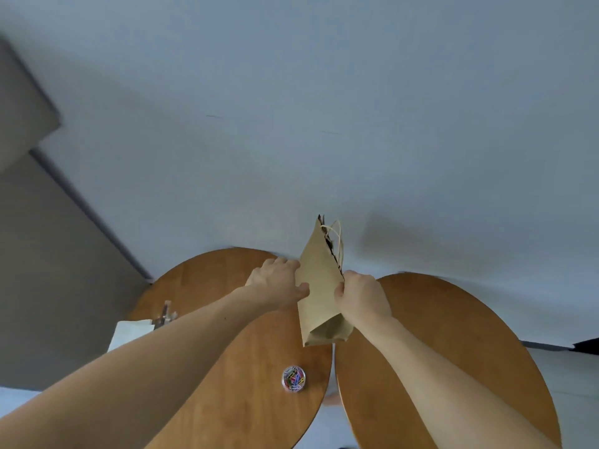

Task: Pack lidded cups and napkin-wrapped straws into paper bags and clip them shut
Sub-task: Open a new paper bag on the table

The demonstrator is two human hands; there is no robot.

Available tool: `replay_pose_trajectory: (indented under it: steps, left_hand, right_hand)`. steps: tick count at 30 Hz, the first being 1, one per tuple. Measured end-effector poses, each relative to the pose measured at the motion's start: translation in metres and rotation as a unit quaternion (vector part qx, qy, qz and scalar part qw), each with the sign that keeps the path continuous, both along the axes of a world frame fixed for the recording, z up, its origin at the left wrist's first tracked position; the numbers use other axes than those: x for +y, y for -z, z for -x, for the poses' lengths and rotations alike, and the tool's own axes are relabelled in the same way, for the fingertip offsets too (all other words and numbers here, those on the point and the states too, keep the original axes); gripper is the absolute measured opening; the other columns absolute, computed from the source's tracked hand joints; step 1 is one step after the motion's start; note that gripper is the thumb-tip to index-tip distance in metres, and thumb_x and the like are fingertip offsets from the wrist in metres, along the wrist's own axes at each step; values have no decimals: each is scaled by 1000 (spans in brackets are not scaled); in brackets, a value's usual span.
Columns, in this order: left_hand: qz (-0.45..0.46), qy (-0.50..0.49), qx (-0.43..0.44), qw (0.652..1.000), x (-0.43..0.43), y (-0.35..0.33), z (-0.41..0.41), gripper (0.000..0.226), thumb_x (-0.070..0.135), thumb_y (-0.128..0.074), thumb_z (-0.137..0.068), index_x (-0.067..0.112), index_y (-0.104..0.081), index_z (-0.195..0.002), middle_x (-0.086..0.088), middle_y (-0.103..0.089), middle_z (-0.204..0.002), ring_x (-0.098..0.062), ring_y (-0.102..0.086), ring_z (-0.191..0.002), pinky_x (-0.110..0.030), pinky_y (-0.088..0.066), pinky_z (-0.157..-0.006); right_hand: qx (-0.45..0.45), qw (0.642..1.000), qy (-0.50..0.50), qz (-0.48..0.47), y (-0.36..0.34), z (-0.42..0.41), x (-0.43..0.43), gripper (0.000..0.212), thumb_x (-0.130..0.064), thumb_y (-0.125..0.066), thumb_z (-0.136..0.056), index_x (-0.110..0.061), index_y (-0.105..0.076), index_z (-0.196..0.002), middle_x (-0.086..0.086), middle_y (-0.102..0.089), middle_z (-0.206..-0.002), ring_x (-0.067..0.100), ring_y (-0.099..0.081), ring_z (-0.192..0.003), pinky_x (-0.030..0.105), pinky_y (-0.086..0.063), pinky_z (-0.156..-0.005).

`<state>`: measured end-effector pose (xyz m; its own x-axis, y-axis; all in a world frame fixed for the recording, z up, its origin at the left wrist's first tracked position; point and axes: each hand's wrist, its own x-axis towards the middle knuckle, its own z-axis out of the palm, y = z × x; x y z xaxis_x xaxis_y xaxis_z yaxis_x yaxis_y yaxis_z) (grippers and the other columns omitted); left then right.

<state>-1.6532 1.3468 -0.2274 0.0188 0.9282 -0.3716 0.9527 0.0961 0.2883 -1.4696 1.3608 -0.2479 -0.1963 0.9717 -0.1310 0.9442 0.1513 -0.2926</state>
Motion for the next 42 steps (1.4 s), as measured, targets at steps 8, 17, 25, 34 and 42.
replay_pose_trajectory:
  steps: [8,17,25,34,42]
  left_hand:
    - [29,-56,-12,998,-64,13,131,64,51,-45,-93,19,-34,-147,-6,-43,-146,-28,-39,-133,-43,-39,-102]
    - [89,-34,-2,995,-106,49,173,61,54,-48,-91,19,-41,-140,-6,-52,-134,-27,-47,-123,-43,-43,-99]
    - [146,1,-14,989,-107,66,172,98,64,-72,-69,20,-32,-147,-2,-48,-141,-26,-48,-125,-43,-45,-102]
    - [122,-121,-34,985,-93,75,162,54,60,-55,-87,16,-53,-118,-1,-65,-99,-20,-65,-89,-38,-57,-83]
    - [83,-227,3,970,-85,90,162,26,40,-49,-97,19,-62,-108,3,-63,-86,-15,-64,-75,-28,-56,-69]
  right_hand:
    - [-13,999,-39,27,19,132,-62,16,-18,-47,-96,-10,-59,-87,7,-63,-78,23,-62,-71,27,-44,-57]
    - [96,965,-31,240,50,178,-115,40,-52,-47,-94,-14,-61,-99,4,-68,-83,19,-70,-66,35,-58,-62]
    - [88,969,-97,209,69,163,-99,52,-76,-43,-86,-27,-56,-95,-11,-59,-69,5,-56,-62,21,-37,-52]
    - [122,975,-13,184,80,160,-84,24,-34,-54,-95,-33,-50,-71,-10,-55,-59,3,-56,-52,13,-34,-42]
    - [-6,990,5,139,77,157,-61,14,-39,-53,-97,-26,-53,-92,-13,-55,-72,6,-55,-59,18,-37,-47]
